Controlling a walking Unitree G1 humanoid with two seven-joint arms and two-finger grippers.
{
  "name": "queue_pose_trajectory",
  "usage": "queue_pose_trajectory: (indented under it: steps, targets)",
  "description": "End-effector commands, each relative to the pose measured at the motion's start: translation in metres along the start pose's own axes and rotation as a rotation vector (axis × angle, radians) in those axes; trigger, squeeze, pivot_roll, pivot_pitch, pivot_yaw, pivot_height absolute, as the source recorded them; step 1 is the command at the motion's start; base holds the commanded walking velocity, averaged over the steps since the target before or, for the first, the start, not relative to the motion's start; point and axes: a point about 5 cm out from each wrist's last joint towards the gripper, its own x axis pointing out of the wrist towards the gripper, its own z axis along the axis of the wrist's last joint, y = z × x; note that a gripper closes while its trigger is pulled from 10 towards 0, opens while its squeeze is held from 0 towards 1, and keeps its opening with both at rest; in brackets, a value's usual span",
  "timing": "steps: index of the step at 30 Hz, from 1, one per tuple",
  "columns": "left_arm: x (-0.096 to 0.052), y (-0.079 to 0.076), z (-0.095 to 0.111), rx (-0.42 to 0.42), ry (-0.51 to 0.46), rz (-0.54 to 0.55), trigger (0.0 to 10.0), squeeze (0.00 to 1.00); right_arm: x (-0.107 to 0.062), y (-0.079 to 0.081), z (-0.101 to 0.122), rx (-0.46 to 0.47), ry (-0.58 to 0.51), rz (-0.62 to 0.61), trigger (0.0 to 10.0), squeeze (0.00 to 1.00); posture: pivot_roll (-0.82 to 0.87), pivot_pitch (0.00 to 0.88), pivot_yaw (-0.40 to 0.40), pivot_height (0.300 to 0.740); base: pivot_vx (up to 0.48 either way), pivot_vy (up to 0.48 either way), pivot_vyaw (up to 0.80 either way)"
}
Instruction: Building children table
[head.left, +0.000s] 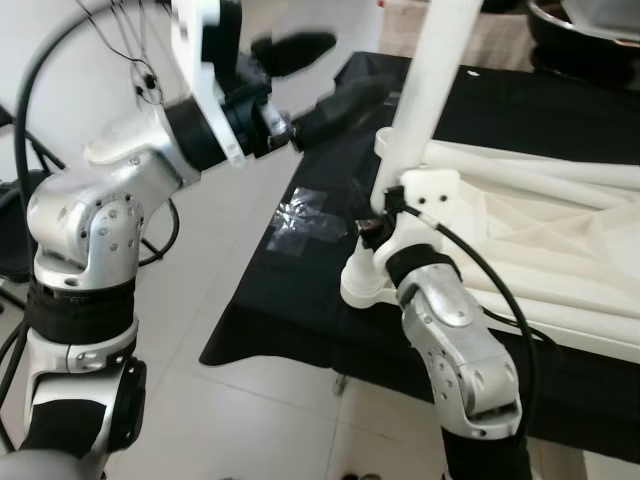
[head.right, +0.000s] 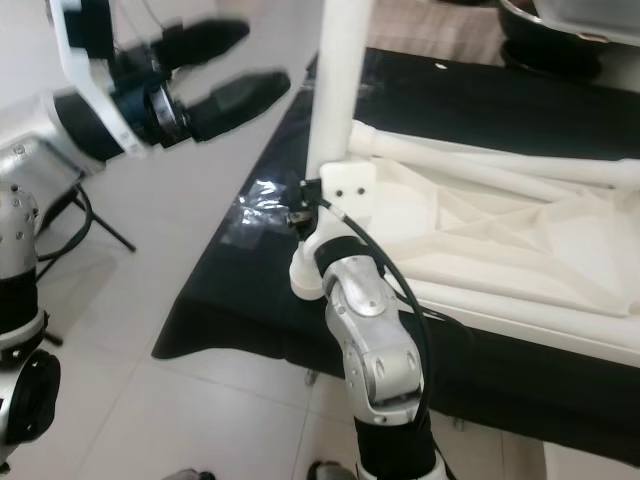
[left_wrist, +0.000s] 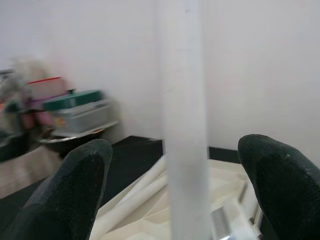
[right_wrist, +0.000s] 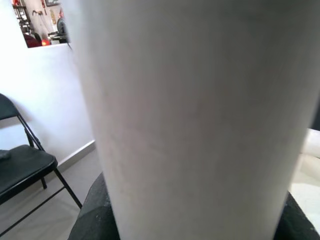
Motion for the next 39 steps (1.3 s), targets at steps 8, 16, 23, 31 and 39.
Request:
queue_pose_trajectory:
  steps: [8, 16, 23, 31, 39]
  targets:
    - [0.034, 0.027, -0.023, -0.033, 0.132, -0.046, 10.0, 0.00, 0.003, 0.030, -0.014, 0.101, 0.064, 0.119, 10.0, 0.00, 0.05, 0.168, 0.029, 0.740, 0.000, 0.000, 0.00]
    - [0.059, 0.028, -0.032, -0.160, 0.179, -0.202, 10.0, 0.00, 0.004, 0.035, -0.012, 0.111, 0.046, 0.140, 10.0, 0.00, 0.05, 0.169, 0.033, 0.740, 0.000, 0.000, 0.00]
    - [0.068, 0.027, -0.034, -0.158, 0.193, -0.233, 10.0, 0.00, 0.004, 0.037, -0.010, 0.116, 0.041, 0.146, 10.0, 0.00, 0.05, 0.173, 0.035, 0.740, 0.000, 0.000, 0.00]
    - [0.077, 0.026, -0.037, -0.109, 0.247, -0.281, 0.0, 0.00, 0.005, 0.038, -0.010, 0.116, 0.036, 0.155, 10.0, 0.00, 0.05, 0.173, 0.033, 0.740, 0.000, 0.000, 0.00]
    - [0.086, 0.026, -0.033, -0.016, 0.277, -0.269, 0.0, 0.00, 0.006, 0.036, -0.009, 0.094, 0.032, 0.155, 10.0, 0.00, 0.05, 0.168, 0.033, 0.740, 0.000, 0.000, 0.00]
